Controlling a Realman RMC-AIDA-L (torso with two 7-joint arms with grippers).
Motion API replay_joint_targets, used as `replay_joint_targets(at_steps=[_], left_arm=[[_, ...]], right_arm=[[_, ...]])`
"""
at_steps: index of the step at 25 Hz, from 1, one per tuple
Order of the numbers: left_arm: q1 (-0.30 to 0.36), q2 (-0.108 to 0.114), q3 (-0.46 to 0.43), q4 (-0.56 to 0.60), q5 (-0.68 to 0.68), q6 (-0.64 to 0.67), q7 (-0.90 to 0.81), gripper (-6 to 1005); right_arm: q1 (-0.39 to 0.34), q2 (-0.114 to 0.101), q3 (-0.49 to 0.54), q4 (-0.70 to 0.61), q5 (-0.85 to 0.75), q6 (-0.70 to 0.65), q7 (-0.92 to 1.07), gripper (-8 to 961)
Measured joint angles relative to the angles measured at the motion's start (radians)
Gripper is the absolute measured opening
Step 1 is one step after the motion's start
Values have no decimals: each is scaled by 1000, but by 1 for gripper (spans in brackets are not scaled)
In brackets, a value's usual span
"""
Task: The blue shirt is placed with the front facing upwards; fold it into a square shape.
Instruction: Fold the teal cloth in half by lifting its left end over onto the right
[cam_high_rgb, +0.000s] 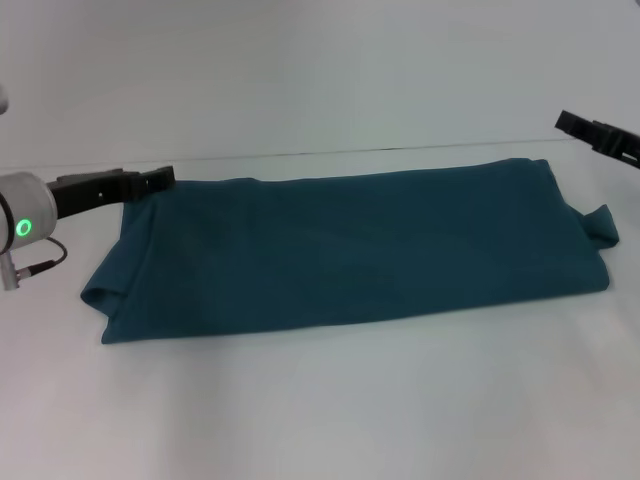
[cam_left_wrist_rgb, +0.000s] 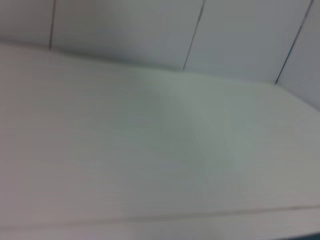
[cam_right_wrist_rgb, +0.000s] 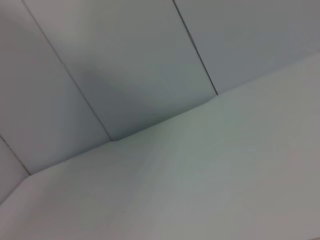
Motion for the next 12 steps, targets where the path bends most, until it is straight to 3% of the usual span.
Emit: replay_joint_targets(at_steps=[6, 12], left_arm=[[-2, 13, 6, 71, 278, 121, -286, 746], [-17, 20, 7, 76, 378, 159, -396, 865]], right_arm=[[-43, 4, -27, -1, 14, -80, -38, 623], [-63, 25, -33, 2, 13, -123, -107, 626]])
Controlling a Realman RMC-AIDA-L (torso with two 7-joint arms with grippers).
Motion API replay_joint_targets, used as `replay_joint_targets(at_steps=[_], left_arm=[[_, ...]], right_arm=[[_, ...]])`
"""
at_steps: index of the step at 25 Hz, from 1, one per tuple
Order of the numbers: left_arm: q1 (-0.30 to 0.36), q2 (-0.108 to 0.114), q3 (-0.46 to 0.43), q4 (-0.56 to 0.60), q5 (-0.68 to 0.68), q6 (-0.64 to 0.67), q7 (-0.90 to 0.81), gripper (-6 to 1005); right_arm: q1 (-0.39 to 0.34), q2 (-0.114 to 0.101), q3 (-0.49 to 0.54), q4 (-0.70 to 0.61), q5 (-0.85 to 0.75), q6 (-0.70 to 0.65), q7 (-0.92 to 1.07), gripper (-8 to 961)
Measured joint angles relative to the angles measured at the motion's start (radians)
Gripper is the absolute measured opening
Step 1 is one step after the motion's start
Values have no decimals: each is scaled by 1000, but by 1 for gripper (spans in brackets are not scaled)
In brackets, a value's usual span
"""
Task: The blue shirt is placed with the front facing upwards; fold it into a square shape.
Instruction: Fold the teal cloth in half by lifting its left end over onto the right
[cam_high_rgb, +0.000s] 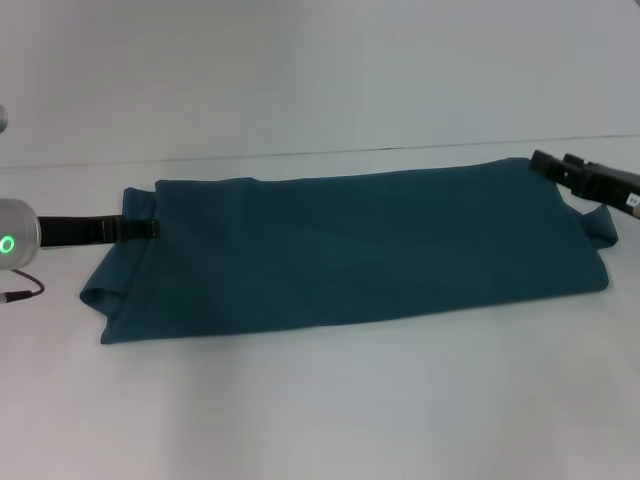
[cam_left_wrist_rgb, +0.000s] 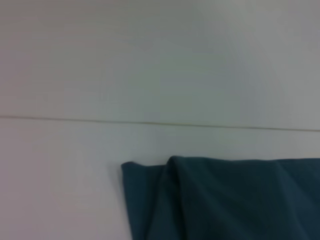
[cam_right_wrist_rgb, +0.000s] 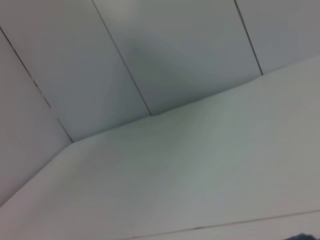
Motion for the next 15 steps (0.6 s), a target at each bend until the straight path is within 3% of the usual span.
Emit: replay_joint_targets(at_steps=[15], left_arm=[[-25, 2, 1, -54, 102, -54, -33, 881]], right_arm=[[0, 3, -27, 24, -3, 2, -3, 624]])
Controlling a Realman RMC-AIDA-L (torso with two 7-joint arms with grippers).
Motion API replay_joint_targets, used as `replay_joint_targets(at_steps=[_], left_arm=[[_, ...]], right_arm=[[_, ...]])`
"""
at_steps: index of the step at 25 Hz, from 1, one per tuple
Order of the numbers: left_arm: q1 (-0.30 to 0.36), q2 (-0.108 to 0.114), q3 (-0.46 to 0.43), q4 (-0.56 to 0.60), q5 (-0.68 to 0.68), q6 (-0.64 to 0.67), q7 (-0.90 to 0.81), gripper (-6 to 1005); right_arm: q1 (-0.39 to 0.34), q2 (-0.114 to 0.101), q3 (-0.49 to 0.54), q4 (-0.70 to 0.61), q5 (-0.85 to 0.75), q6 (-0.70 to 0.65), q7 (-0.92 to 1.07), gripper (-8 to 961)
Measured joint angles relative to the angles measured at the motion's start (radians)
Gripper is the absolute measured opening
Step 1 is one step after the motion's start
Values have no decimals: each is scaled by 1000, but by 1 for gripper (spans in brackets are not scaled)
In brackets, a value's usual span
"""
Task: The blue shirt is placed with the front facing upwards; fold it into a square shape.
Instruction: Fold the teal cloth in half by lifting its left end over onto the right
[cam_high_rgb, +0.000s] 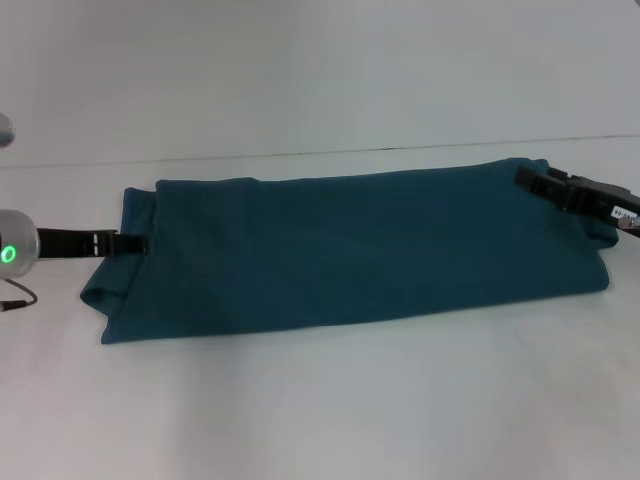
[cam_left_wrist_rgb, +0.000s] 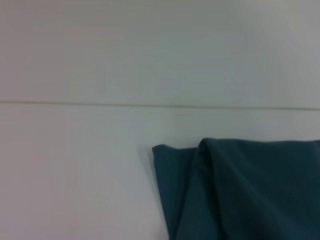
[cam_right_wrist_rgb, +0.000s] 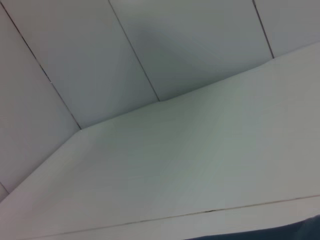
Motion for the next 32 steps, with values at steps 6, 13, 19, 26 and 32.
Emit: replay_joint_targets(at_steps=[6, 13, 19, 26, 32], left_arm=[[-15, 7, -7, -33, 0, -13, 6, 880], [-28, 17, -7, -74, 2, -36, 6, 878], [-30, 17, -8, -93, -2, -50, 6, 877], [-43, 26, -9, -135, 1, -80, 7, 876], [-46, 27, -9, -152, 2, -96, 8, 877]], right_arm=[[5, -3, 0, 0, 0, 0, 2, 624], [7, -4, -7, 0, 0, 0, 2, 623], [7, -4, -11, 0, 1, -1, 5, 623], [6, -1, -13, 1, 0, -2, 6, 622], [6, -1, -24, 2, 0, 1, 12, 622]])
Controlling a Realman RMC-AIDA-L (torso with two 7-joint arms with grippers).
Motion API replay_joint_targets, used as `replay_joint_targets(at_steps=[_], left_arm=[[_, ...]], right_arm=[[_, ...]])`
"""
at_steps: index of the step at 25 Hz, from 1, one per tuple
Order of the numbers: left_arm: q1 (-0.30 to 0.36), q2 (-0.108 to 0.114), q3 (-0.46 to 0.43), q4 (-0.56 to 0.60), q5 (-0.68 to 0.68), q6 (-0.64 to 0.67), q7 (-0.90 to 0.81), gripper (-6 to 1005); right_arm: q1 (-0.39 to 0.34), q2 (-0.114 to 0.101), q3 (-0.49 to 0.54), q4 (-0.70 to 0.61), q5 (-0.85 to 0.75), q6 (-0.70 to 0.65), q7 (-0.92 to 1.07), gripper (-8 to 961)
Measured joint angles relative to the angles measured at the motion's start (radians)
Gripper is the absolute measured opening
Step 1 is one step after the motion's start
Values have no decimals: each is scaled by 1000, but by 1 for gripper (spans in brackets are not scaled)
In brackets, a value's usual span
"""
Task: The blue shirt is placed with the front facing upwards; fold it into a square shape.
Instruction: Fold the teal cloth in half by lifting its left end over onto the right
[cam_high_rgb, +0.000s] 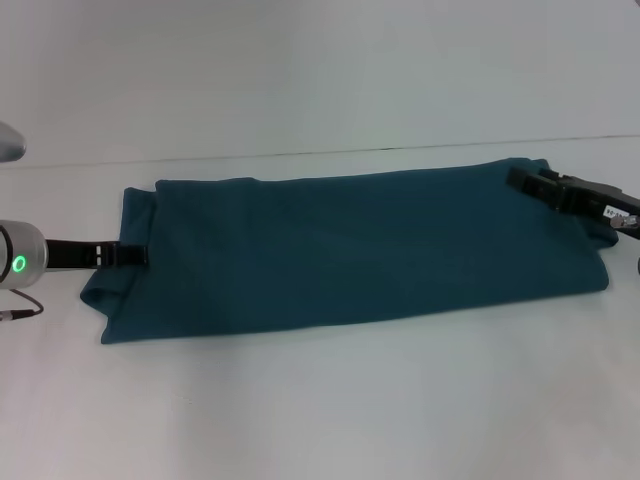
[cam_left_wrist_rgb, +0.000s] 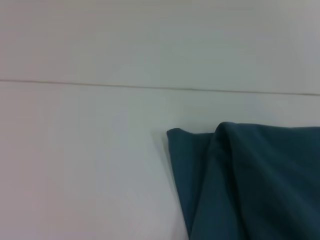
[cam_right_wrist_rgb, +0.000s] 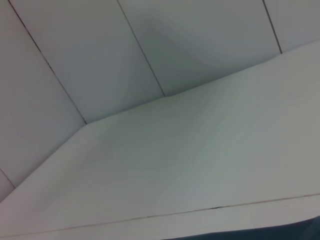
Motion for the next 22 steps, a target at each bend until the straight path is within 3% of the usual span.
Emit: replay_joint_targets(at_steps=[16, 22], left_arm=[[-23, 3, 6, -61, -4, 2, 7, 782], [-27, -11, 8, -56, -10, 9, 45, 744]], right_arm=[[6, -2, -12, 0, 0, 16, 2, 620], [7, -3, -35, 1, 0, 34, 18, 620]])
